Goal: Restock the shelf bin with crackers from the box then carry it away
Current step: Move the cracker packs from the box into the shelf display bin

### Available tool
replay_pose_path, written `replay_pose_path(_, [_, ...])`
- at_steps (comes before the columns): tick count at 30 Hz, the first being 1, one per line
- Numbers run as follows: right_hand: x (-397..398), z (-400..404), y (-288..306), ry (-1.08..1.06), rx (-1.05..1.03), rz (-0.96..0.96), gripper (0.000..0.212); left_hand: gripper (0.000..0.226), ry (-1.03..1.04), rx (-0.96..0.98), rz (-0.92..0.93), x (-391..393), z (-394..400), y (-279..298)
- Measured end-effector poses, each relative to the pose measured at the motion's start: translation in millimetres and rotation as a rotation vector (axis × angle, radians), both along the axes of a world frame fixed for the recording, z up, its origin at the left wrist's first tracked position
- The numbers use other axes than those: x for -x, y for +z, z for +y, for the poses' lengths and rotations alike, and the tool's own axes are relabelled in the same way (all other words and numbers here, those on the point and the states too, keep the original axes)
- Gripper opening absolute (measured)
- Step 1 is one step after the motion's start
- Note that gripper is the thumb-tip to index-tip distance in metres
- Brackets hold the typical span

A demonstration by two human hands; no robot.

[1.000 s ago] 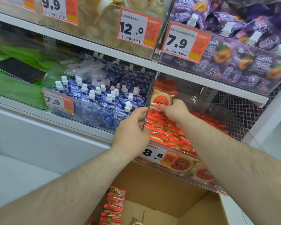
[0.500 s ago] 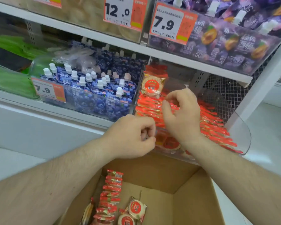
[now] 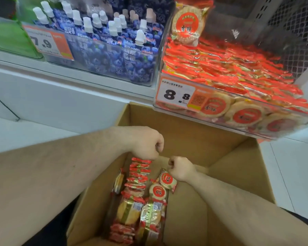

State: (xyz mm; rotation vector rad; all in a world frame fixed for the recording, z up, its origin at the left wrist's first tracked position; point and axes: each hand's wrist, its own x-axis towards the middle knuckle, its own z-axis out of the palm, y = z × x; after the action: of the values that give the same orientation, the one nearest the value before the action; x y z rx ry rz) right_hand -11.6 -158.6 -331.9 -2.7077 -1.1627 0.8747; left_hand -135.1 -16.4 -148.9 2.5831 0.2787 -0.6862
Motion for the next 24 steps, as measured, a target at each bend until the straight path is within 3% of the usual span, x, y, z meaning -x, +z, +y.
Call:
replay_pose_path(4, [6.6,-14.9,-59.3,-0.047,0.264,-0.081,0.074,0.029,0.027,0.023,0.092,-3.1,7.0,-12.1])
replay_pose_path(7, [9.7,-25.5,-83.7,-0.133,0.285,0.008,0.101,0.027,0.070,0.041,0.129,-3.6,13.9,-17.9])
replay_pose_path(10, [9.3,-28.4,-94.7,-0.182,0.247,0.012,0.097,0.023,0.092,0.052,0.151,-3.0,16.5,-21.9])
replay_pose_path(14, [3.8,-28.4,-84.3,-0.279,0.262,0.061,0.076,0.026,0.095,0.061,0.174,-3.0,14.6,-22.4])
replay_pose_path(19, [-0.5,-18.9,-42.7,-0.815,-0.059,0.633,0.056,0.035,0.140,0.047,0.155,-0.8,18.4,-23.5])
replay_pose_path(21, [8.9,-7.7,-12.4,-0.790,-0.184,0.851,0.052,0.041,0.191,0.054,0.158,-0.5,17.6,-21.6])
replay_pose_path(24, [33.4,9.8,33.3,-0.618,-0.293,1.069,0.050,0.045,0.375,0.224,0.167,1.5,12.9,-15.2])
